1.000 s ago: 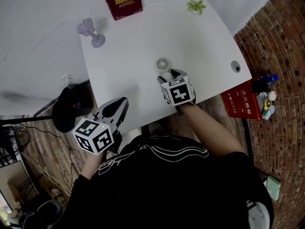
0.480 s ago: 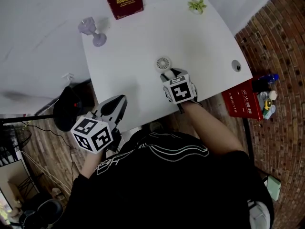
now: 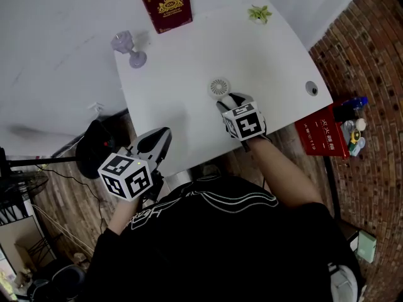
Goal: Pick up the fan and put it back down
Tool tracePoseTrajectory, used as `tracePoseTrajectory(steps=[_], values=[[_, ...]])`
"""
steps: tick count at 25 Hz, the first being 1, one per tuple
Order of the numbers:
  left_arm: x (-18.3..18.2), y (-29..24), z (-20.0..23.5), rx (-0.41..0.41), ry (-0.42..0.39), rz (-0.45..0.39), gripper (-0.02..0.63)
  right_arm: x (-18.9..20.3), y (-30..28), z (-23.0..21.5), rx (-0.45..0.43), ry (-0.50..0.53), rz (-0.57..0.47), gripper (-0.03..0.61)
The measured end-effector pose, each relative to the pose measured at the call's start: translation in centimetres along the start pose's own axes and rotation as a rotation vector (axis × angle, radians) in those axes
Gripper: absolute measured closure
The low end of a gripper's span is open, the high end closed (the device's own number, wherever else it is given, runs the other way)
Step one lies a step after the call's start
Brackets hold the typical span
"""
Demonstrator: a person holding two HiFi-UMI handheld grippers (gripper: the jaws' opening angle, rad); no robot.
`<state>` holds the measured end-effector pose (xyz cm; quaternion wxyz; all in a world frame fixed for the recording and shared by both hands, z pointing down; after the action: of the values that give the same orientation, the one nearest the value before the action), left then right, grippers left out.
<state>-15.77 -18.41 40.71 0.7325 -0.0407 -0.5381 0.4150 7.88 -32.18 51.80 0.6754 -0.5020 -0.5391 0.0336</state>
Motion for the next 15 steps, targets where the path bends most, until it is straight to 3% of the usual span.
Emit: tracePoseTrajectory(steps=[9,15], values=[[-0.5,2.4,0.0,-0.003,0.015,-0.037,0.581,-2.8,5.5,2.1,-0.062,-0.056,-0.150,0.388],[0.8,4.2,-0.4,-0.009,0.045,-0.071,0.581,-4.2,10.6,5.1,-0.094,-0.012,-0.269,0.388]])
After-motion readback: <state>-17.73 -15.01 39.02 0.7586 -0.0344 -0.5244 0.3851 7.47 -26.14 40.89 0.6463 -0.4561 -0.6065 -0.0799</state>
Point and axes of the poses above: the fingertips, and each gripper's own axes: y backward along the fingers, z to its left, x out of its underside, the point moved 9 cm from there along y, backward along the fingers, and after that the axes turned 2 degrees about z, right-handed, at the moved point
